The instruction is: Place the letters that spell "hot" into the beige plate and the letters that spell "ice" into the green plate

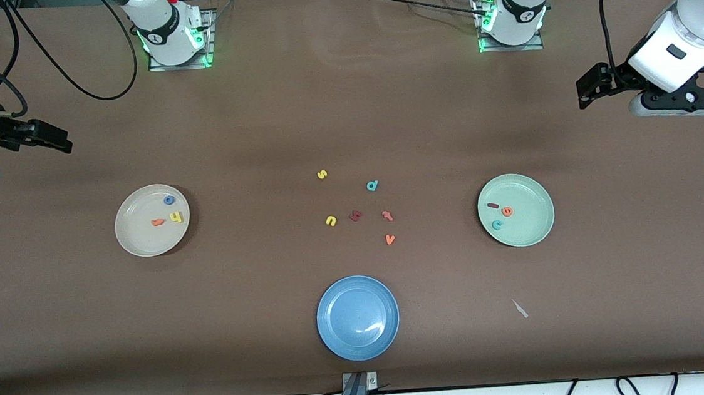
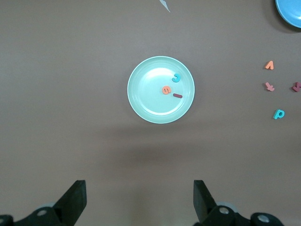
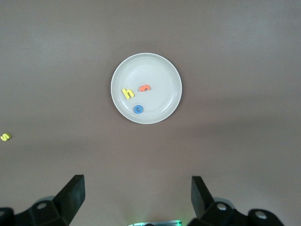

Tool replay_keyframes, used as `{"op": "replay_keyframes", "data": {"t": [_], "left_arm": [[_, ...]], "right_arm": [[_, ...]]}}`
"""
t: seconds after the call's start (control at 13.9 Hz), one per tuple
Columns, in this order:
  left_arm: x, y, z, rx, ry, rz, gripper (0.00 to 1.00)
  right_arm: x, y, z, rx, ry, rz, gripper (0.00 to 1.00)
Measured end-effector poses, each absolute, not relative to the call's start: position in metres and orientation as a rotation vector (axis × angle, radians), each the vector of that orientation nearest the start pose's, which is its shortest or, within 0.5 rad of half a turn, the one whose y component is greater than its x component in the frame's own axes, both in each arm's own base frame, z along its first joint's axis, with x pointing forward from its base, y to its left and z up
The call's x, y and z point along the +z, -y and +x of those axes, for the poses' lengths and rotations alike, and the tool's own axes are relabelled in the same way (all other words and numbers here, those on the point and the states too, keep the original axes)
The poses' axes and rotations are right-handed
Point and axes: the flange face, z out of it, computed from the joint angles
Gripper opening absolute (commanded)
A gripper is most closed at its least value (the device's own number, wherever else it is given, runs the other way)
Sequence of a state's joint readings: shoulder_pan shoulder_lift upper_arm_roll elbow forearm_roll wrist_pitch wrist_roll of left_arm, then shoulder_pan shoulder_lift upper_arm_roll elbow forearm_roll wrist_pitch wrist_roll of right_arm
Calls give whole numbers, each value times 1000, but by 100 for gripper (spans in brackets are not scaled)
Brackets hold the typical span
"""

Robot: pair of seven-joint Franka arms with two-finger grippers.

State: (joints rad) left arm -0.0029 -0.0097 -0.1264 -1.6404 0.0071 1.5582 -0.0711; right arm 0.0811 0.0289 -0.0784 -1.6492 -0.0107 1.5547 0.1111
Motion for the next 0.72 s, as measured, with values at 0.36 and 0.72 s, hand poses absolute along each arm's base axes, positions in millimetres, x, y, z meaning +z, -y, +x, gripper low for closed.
{"op": "replay_keyframes", "data": {"t": [0.36,0.72], "left_arm": [[596,70,543,112,-91,-3123,100],[596,71,543,112,-93,-3123,100]], "right_arm": [[565,-6,559,209,-169,-3152,100],[565,-6,559,207,-189,-3152,100]]}}
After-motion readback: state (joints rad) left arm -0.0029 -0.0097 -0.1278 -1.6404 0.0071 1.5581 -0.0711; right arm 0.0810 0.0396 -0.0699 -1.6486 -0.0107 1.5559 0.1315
